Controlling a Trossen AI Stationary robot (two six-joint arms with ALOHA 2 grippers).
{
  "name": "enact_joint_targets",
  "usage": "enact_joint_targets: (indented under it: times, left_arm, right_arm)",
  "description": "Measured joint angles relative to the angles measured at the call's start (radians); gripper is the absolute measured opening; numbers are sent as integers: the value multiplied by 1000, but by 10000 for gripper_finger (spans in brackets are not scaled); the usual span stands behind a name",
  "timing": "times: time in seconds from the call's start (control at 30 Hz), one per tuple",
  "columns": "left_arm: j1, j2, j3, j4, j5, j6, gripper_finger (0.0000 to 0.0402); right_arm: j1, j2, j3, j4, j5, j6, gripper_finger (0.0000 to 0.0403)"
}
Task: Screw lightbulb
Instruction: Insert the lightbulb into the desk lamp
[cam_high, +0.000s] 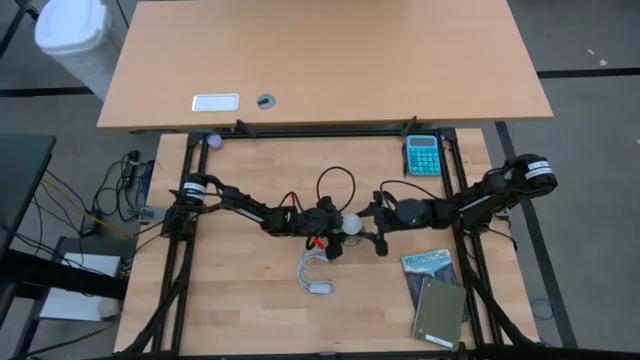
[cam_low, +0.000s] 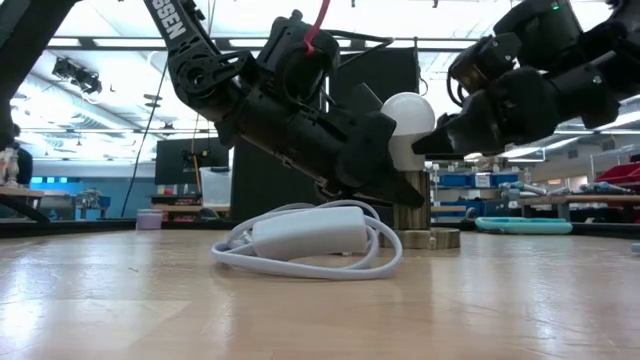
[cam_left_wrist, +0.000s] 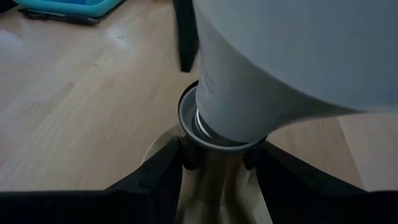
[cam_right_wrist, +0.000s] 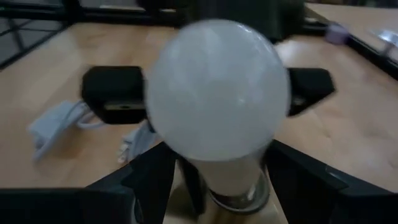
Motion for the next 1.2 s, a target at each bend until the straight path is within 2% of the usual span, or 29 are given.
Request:
enact_joint_targets:
  times: [0.23, 0.4, 0.9, 1.2]
  left_arm:
    - [1, 0, 0, 6, 58, 28, 188]
    - [1, 0, 0, 6, 151, 69, 188]
    - [16, 0, 0, 13, 284, 113, 188]
    - [16, 0, 0, 15, 292, 110, 188]
  right_arm:
    - [-120, 0, 0, -14, -253, -44, 242]
    - [-170, 0, 0, -35, -389, -67, 242]
    - [-170, 0, 13, -58, -471, -107, 241]
    - [-171, 27, 45, -58, -511, -109, 252]
